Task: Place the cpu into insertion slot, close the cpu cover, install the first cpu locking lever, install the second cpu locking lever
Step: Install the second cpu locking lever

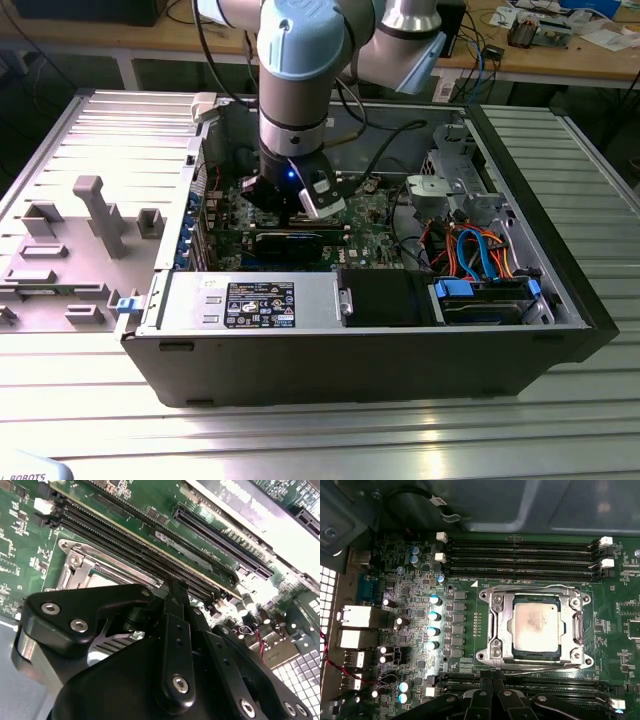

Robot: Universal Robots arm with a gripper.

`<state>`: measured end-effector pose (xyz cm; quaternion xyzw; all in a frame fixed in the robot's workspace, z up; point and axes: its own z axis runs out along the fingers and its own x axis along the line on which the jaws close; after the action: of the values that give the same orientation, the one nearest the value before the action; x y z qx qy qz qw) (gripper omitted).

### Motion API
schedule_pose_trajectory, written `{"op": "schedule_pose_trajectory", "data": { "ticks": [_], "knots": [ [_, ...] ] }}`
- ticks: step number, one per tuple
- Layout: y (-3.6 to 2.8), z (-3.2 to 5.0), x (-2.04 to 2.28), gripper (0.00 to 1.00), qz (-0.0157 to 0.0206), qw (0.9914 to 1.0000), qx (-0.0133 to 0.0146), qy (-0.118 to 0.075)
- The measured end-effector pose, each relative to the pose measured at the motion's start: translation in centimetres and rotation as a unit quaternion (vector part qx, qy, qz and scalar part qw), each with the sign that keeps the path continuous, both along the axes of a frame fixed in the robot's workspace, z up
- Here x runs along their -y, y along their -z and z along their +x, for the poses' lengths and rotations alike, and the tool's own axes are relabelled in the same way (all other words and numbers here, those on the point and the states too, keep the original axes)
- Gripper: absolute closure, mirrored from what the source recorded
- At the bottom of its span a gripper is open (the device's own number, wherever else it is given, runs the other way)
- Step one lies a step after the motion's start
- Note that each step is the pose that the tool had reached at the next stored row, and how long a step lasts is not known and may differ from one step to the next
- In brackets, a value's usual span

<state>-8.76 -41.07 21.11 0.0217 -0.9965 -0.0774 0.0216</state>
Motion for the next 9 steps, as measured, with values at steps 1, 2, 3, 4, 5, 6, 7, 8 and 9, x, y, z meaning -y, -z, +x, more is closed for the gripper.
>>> {"op": "schedule_pose_trajectory", "data": {
  "ticks": [1,2,3,4,5,6,7,8,9],
  "knots": [
    [0.09,0.00,0.00,0.89,0.0016,1.00000,-0.0021,0.000],
    [0.15,0.00,0.00,0.89,0.0036,0.99998,-0.0045,0.000],
    [0.20,-0.01,0.00,0.89,0.0044,0.99997,-0.0058,0.000],
    [0.23,-0.01,0.00,0.89,0.0054,0.99997,-0.0064,0.000],
    [0.27,-0.01,0.00,0.89,0.0076,0.99995,-0.0067,0.000],
    [0.31,-0.01,-0.01,0.89,0.0100,0.99993,-0.0067,0.000],
    [0.37,-0.01,-0.01,0.89,0.0125,0.99990,-0.0067,0.000],
    [0.41,0.00,-0.02,0.89,0.0144,0.99987,-0.0069,0.000],
    [0.48,0.00,-0.02,0.89,0.0171,0.99983,-0.0073,0.000]
  ]
}}
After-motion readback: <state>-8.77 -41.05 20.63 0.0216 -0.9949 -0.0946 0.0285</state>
